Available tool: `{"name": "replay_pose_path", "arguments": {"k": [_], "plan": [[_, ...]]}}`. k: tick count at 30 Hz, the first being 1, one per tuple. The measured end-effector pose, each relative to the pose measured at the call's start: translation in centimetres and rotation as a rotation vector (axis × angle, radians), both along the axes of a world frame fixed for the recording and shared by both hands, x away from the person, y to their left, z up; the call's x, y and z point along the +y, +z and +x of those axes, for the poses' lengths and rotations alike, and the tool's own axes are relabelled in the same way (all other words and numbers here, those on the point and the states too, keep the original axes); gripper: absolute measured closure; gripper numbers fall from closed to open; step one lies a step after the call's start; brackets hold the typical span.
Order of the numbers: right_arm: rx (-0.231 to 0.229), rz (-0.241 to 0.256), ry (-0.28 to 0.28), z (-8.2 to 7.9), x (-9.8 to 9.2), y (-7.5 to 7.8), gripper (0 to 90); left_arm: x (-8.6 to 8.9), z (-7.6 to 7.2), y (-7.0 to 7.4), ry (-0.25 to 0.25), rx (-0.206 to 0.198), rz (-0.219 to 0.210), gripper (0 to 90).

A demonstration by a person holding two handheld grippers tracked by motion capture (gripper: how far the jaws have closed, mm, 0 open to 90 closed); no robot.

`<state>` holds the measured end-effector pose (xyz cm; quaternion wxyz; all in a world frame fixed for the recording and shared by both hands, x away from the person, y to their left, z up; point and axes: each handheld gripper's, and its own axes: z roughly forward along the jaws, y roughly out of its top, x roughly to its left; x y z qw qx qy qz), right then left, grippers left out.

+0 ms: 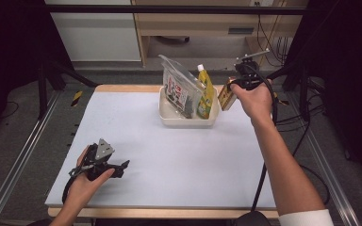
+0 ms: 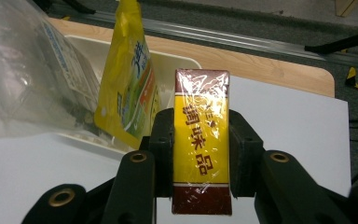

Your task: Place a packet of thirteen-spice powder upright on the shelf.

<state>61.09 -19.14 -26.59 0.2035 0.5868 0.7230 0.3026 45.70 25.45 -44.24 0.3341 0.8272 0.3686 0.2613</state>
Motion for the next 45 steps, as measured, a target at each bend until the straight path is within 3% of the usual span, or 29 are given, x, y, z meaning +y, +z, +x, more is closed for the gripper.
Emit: {"name": "replay_pose_path", "arguments": {"k": [7,11,21,28,45], "plan": [[-0.008,0.008,-0.033,1.6,0.7,-0.5,68.1,-0.3,0.1,-0.3,-0.007,0.009,0.001,6.8],[-0.001,0.043,-0.055,2.6,0.9,-0.9,68.2,-0.4,0.1,-0.4,-0.011,0.016,0.007,6.8],[0.002,0.051,-0.056,3.7,2.3,-1.8,68.2,-0.7,0.0,-0.5,-0.036,0.025,0.031,7.1],[0.01,0.028,-0.06,4.3,3.6,-2.0,68.2,-0.9,0.0,-0.6,-0.042,0.032,0.034,7.9],[0.04,-0.012,-0.099,5.6,4.3,-3.6,68.1,-1.4,-0.1,-0.9,-0.057,0.043,0.041,7.9]]}}
